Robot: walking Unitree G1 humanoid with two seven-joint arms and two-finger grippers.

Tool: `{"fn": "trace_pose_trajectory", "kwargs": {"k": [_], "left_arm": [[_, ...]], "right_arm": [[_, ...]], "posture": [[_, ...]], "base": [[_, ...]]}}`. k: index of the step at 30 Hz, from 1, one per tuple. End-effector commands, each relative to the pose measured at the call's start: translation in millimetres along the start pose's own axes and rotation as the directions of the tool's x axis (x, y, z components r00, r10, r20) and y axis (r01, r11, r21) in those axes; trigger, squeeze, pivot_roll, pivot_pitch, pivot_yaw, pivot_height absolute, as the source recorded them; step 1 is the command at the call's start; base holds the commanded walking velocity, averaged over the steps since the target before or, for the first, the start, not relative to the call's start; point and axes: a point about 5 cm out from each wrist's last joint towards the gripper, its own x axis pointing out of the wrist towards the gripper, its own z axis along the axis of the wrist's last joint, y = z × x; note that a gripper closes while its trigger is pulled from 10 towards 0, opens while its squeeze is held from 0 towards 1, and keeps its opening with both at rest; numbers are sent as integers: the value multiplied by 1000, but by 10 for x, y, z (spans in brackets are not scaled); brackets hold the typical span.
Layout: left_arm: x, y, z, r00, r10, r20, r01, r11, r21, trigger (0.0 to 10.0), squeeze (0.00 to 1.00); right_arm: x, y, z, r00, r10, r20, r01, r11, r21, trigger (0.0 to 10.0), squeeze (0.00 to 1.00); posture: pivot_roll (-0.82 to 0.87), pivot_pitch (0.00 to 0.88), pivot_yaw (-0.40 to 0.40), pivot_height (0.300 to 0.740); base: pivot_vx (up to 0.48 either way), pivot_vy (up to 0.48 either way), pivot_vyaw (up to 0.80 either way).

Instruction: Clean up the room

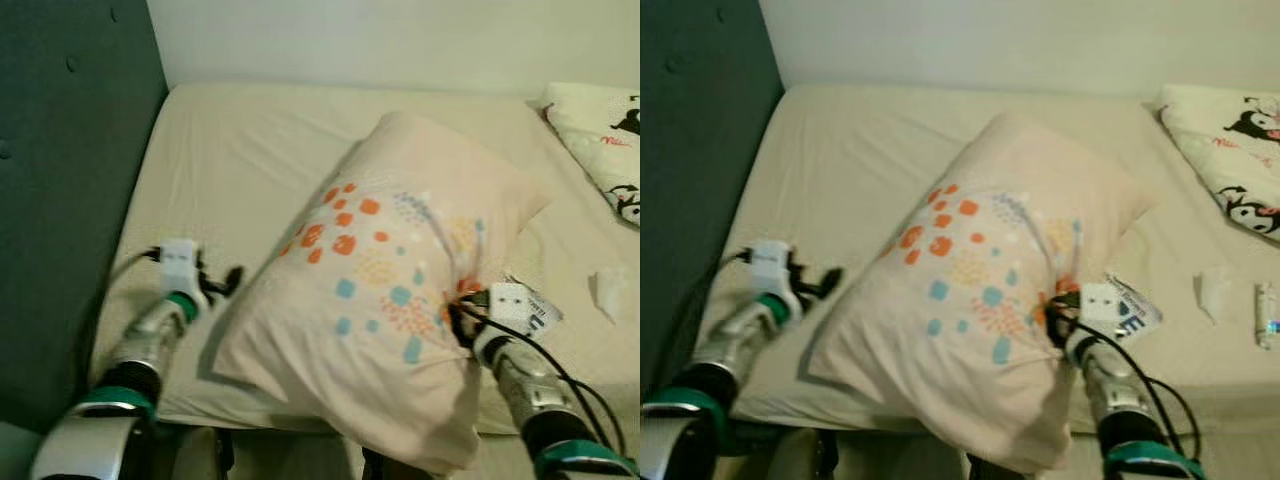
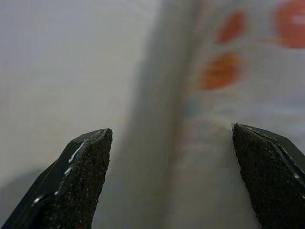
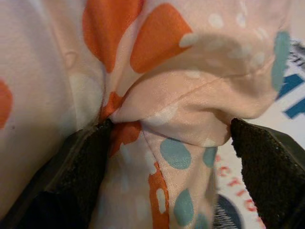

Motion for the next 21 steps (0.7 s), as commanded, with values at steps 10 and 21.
{"fn": "trace_pose_trajectory", "kwargs": {"k": [10, 21], "left_arm": [[-17, -233, -219, 967, -251, -33, 238, 947, -215, 10000, 0], [-252, -300, -22, 809, -584, 61, 565, 745, -355, 10000, 0]], "right_arm": [[25, 876, -158, 949, 312, -52, -310, 950, 44, 10000, 0], [45, 1535, 165, 841, 541, -8, -539, 838, 82, 10000, 0]], "posture": [[109, 91, 7, 575], [135, 79, -2, 575]], "base": [[0, 0, 0], [0, 0, 0]]}}
